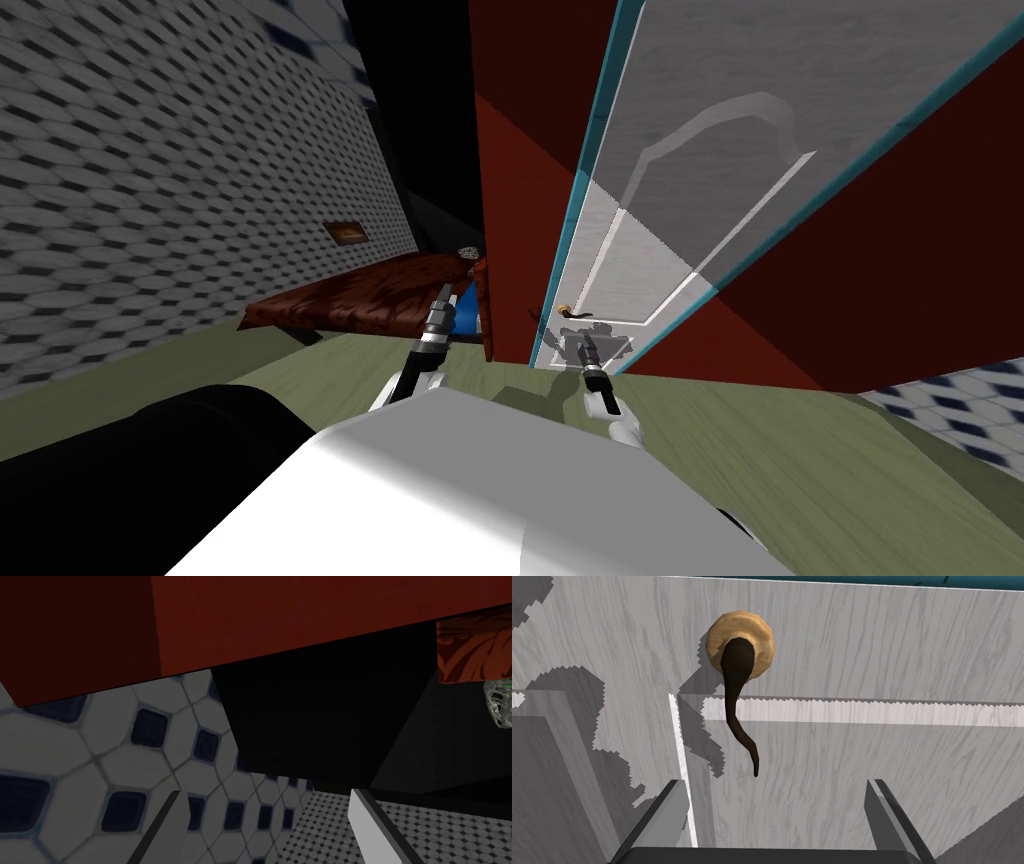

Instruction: Pull the door open

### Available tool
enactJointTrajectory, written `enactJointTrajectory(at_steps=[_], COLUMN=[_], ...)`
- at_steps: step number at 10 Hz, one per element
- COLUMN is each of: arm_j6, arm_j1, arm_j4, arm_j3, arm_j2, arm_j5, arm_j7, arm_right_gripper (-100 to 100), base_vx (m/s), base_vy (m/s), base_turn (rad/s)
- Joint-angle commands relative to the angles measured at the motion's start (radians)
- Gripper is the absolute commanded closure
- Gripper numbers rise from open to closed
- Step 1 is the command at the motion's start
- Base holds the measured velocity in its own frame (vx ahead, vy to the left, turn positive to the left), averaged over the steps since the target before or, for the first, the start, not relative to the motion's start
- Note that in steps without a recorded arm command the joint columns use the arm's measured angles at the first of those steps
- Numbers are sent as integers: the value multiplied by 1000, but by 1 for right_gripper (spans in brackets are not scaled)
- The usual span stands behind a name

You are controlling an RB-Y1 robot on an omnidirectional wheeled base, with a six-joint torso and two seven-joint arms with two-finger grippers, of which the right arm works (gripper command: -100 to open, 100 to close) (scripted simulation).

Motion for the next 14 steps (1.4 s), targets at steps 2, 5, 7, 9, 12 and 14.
enactJointTrajectory(at_steps=[2,5,7,9,12,14], arm_j6=[-11,-20,-28,-28,-64,-80], arm_j1=[-30,-58,-83,-88,-56,-42], arm_j4=[64,125,180,188,211,220], arm_j3=[3,6,9,9,-11,-20], arm_j2=[-6,-13,-20,-20,-75,-98], arm_j5=[0,-1,-1,-1,-18,-25], arm_j7=[-4,-9,-13,-12,-52,-68], arm_right_gripper=[-100,-100,-100,-100,-100,-100], base_vx=[21,15,21,22,175,175], base_vy=[-74,-78,-93,-70,73,68], base_turn=[116,128,140,87,182,96])
